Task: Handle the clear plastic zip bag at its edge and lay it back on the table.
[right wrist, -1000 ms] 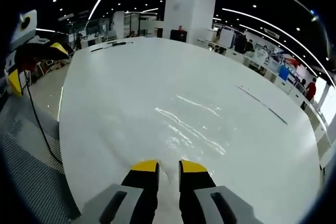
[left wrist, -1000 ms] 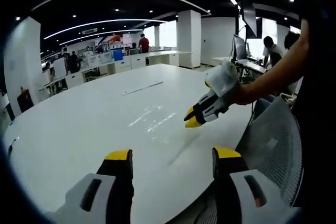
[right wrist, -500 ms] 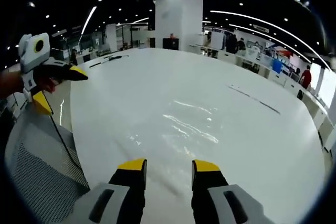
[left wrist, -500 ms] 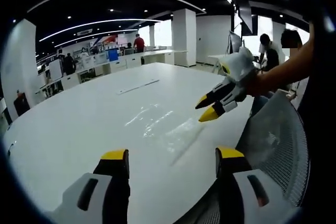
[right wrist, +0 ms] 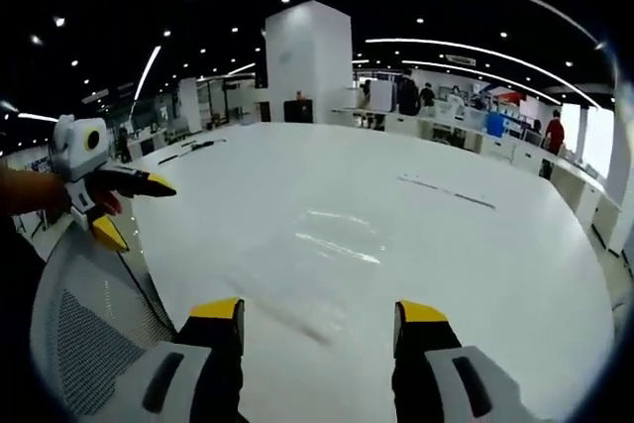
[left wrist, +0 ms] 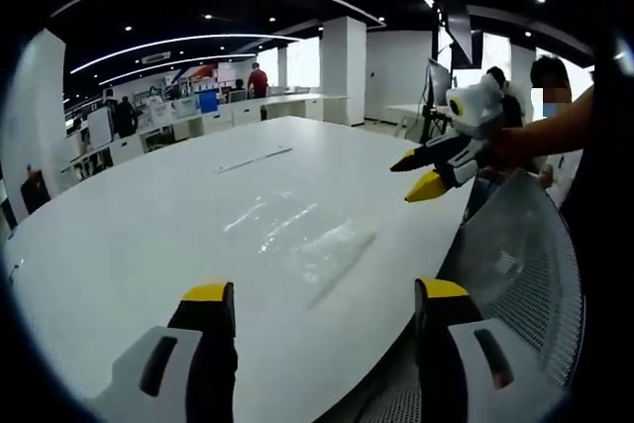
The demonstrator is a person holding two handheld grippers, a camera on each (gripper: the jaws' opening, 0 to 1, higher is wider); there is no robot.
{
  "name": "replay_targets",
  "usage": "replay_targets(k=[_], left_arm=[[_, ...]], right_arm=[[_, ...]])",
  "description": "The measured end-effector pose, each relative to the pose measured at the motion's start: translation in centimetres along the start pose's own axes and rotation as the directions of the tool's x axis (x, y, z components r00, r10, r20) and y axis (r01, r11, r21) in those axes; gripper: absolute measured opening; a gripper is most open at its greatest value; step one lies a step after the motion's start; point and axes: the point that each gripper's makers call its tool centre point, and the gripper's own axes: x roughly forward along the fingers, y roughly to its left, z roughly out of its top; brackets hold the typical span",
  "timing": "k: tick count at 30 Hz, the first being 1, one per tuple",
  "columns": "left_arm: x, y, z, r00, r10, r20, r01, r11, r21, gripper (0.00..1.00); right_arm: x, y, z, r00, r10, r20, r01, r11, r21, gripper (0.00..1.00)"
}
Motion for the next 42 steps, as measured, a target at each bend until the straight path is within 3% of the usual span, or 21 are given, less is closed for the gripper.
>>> replay_targets(k=[7, 11, 16, 21, 25, 31, 42], left_arm=[[-0.8, -0.1, -0.6, 1.000, 0.007, 0.003, -0.007, 1.000, -0.022, 0.75], [-1.1, 0.0, -0.4, 0.999, 0.018, 0.027, -0.017, 0.999, -0.037, 0.77], [-0.5, 0.2, -1.0, 0.999, 0.036, 0.014, -0.036, 0.999, -0.037, 0.77], [0.0, 0.0, -1.6, 0.999, 0.035, -0.002, -0.035, 0.999, -0.034, 0.80], [0.5, -0.1, -1.5, 0.998, 0.049, 0.030, -0.048, 0.998, -0.030, 0.82], [0.9, -0.6, -1.7, 0.999, 0.031, 0.019, -0.030, 0.999, -0.019, 0.83], [0.7, -0.9, -2.5, 1.000, 0.009, 0.020, -0.008, 0.999, -0.052, 0.99]], right_arm=[[-1.7, 1.0, -0.5, 1.000, 0.006, 0.006, -0.006, 1.000, -0.013, 0.72], [-2.5, 1.0, 0.2, 1.000, -0.011, 0.027, 0.012, 0.999, -0.038, 0.76], [-3.6, 0.6, -0.5, 0.999, -0.038, 0.030, 0.040, 0.998, -0.055, 0.81], [-4.5, -0.1, -1.3, 0.996, -0.056, 0.064, 0.057, 0.998, 0.000, 0.87], [-4.7, -0.1, -2.1, 0.994, -0.069, 0.082, 0.067, 0.998, 0.017, 0.93], [-4.9, -0.2, -2.6, 0.991, -0.084, 0.103, 0.084, 0.996, 0.000, 0.99], [-4.8, -0.1, -3.9, 0.993, -0.083, 0.088, 0.082, 0.996, 0.021, 1.00]])
